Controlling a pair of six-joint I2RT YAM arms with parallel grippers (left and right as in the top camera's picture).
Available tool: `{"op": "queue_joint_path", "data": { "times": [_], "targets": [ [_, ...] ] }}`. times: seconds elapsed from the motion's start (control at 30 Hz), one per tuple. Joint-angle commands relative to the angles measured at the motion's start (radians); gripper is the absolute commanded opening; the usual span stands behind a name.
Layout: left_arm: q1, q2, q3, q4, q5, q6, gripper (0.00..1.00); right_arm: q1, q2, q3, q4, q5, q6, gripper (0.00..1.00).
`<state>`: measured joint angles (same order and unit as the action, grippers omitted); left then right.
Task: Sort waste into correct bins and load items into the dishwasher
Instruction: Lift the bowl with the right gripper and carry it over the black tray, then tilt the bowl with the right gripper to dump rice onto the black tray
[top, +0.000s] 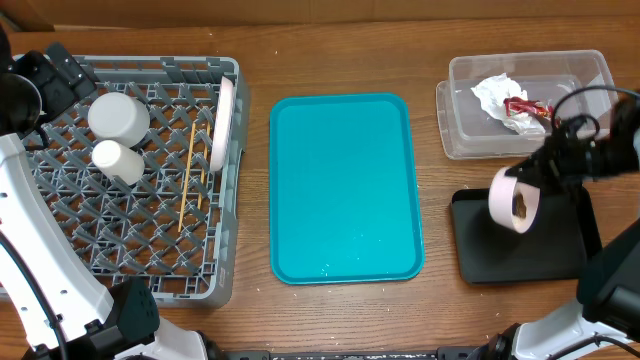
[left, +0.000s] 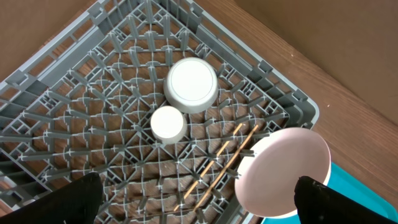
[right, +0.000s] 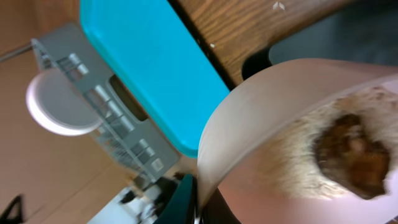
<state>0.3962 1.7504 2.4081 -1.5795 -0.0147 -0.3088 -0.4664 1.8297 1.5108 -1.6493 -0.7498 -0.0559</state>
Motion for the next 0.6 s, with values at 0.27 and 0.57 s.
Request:
{"op": "queue_joint_path", "data": {
  "times": [0.27, 0.57],
  "targets": [
    [0.003, -0.003, -0.002, 0.002, 0.008, -0.010, 1.00, -0.200, -0.014, -0.270, 0.010, -0.311, -0.294, 0.04],
    [0.003, -0.003, -0.002, 0.002, 0.008, -0.010, 1.00, -0.325, -0.014, -0.347, 0.021, -0.354, -0.373, 0.04]
  ]
}}
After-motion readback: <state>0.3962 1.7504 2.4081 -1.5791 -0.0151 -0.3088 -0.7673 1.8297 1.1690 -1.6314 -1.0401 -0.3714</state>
